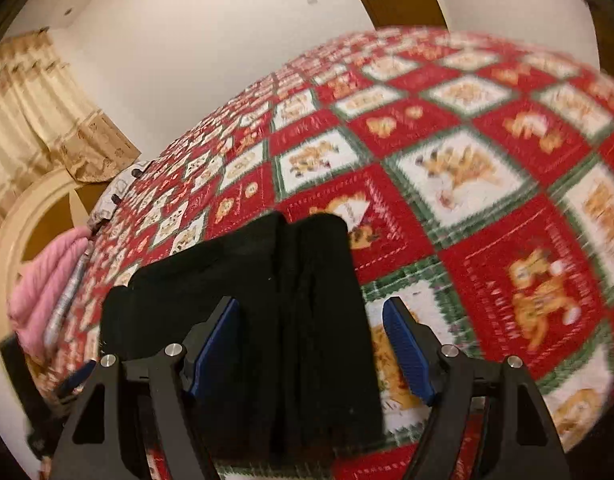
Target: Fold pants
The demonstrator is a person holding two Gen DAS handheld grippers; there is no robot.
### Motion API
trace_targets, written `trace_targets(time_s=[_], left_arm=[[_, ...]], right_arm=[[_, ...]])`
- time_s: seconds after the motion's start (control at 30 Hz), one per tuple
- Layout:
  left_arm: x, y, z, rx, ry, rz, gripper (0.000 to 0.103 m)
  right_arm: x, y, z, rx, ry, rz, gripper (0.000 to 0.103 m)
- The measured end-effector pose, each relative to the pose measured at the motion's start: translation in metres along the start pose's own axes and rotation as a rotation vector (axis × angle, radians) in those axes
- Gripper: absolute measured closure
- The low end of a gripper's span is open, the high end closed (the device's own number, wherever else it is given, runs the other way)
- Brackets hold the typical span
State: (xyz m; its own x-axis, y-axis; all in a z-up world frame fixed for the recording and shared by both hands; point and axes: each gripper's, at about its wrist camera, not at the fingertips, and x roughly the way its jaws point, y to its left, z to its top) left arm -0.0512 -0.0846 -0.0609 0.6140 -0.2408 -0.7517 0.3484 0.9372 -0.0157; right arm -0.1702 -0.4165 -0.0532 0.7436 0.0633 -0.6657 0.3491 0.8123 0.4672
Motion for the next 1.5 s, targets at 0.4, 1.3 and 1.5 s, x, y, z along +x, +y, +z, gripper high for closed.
trace_targets(time_s=[0.4, 1.3, 1.5], left_arm=[[0.007, 0.0, -0.002, -0.045, 0.025, 0.008, 0.0], [0.003, 0.016, -0.001, -0.181, 0.021, -0.269, 0.0], [0.003, 0.016, -0.001, -0.213, -0.008, -0.353, 0.019]], right_arm=[[0.012, 0.036, 0.004, -0.206, 0.022, -0.012, 0.052], [0.025, 0.05, -0.01, -0.308, 0.01, -0.042, 0.03], [0.022, 0.044, -0.012, -0.3, 0.0, -0.022, 0.033]])
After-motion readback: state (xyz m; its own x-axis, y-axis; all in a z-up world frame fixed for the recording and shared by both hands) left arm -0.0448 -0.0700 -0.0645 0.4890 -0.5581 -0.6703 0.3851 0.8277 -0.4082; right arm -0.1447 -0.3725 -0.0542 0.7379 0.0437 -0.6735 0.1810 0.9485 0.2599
